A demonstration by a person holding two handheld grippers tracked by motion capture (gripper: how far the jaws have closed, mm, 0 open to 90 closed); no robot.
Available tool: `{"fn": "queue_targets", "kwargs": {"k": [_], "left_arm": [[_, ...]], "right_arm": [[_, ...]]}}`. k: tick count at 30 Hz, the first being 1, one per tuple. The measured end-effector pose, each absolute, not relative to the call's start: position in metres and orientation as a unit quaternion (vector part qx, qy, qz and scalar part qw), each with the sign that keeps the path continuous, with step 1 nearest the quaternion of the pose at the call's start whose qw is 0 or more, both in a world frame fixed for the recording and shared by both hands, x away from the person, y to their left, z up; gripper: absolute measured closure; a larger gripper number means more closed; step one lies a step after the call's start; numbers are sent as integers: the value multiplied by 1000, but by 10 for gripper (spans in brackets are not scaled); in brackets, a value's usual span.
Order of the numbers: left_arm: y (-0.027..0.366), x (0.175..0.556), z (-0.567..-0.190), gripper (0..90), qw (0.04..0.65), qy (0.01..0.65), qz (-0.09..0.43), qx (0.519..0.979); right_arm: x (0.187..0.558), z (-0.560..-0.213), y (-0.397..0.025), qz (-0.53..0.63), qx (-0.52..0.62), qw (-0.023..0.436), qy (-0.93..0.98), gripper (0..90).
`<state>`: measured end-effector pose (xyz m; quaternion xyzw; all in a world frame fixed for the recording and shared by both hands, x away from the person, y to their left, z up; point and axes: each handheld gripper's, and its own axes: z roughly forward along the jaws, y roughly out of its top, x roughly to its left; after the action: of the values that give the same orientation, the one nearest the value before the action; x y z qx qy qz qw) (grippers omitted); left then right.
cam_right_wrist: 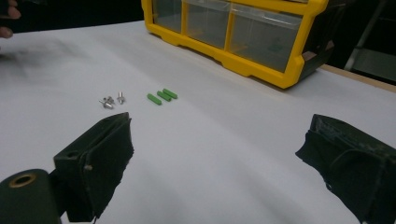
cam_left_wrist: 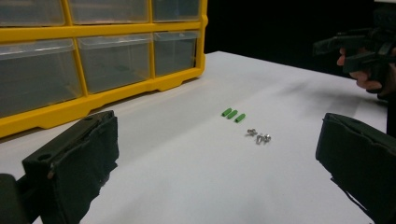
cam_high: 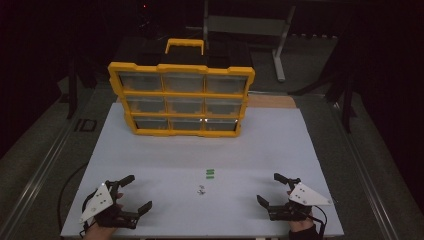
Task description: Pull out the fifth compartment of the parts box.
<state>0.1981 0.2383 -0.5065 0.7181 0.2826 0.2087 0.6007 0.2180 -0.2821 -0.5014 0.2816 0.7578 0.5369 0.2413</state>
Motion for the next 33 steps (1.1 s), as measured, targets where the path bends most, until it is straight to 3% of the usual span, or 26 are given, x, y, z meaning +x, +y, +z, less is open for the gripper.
{"fn": "queue_targets", "kwargs": {"k": [18, 33], "left_arm": [[236, 196, -505, 0, 603, 275, 213, 717], [236, 194, -504, 0, 606, 276, 211, 716]], "right_arm": [[217, -498, -280, 531, 271, 241, 766, 72], [209, -464, -264, 523, 235, 256, 778, 72]]}}
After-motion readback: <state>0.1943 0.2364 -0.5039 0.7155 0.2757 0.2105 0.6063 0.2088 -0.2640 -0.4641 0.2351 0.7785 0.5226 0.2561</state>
